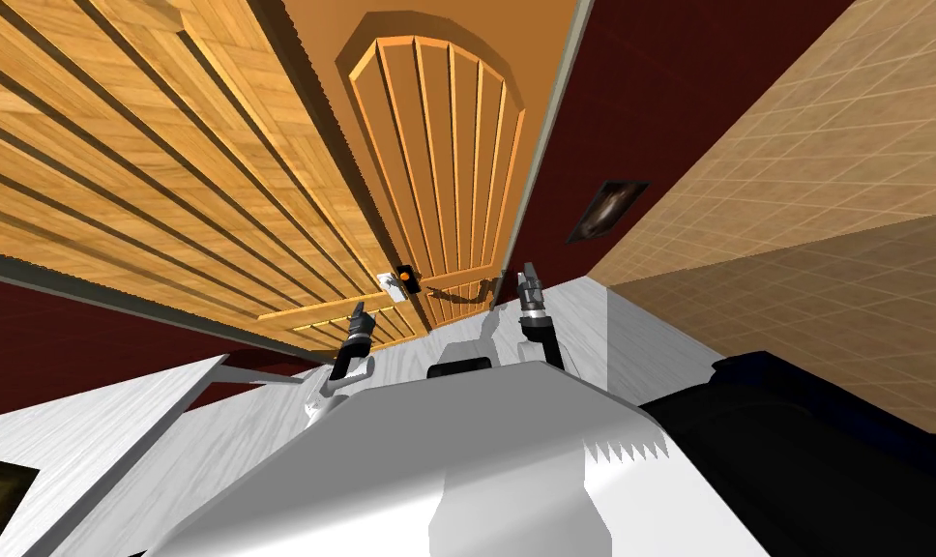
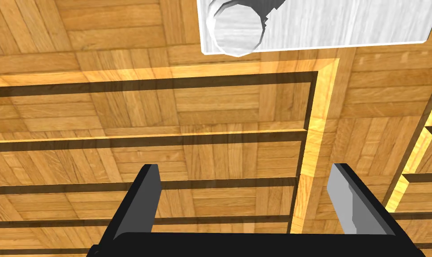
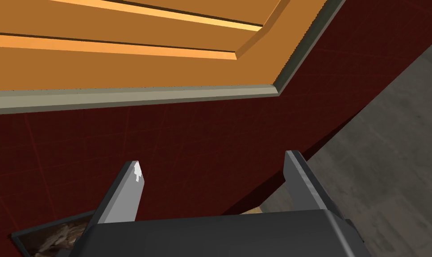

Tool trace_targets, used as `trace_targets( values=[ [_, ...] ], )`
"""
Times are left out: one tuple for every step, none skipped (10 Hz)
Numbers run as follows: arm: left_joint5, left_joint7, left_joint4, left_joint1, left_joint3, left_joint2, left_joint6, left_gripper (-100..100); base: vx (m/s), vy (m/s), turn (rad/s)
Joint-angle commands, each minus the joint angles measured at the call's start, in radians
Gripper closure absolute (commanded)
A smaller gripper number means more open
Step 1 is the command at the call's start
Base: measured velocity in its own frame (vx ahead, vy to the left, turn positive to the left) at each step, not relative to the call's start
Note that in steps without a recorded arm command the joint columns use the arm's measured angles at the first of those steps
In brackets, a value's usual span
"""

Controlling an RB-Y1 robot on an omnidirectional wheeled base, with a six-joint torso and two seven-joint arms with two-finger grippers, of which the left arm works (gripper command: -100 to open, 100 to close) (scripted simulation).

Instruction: Pull the door open

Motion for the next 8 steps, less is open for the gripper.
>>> trace_targets(
  values=[
    [0.003, -0.002, 0.028, 0.0, 0.022, 0.011, -0.001, -100, -0.029, 0.084, 0.147],
    [0.005, -0.005, 0.043, 0.006, 0.042, 0.016, 0.0, -100, 0.023, 0.099, 0.148],
    [0.005, -0.007, 0.05, 0.004, 0.05, 0.017, 0.0, -100, 0.106, 0.083, 0.068],
    [0.005, -0.008, 0.052, 0.0, 0.051, 0.016, 0.0, -100, 0.171, 0.065, -0.02],
    [0.004, -0.009, 0.053, -0.005, 0.05, 0.014, 0.0, -100, 0.17, 0.035, -0.051],
    [0.003, -0.01, 0.052, -0.013, 0.046, 0.011, -0.001, -100, 0.191, -0.006, -0.079],
    [0.002, -0.01, 0.049, -0.024, 0.038, 0.006, -0.002, -100, 0.217, -0.046, -0.11],
    [0.0, -0.011, 0.047, -0.033, 0.031, 0.002, -0.002, -100, 0.194, -0.07, -0.111]
  ],
)
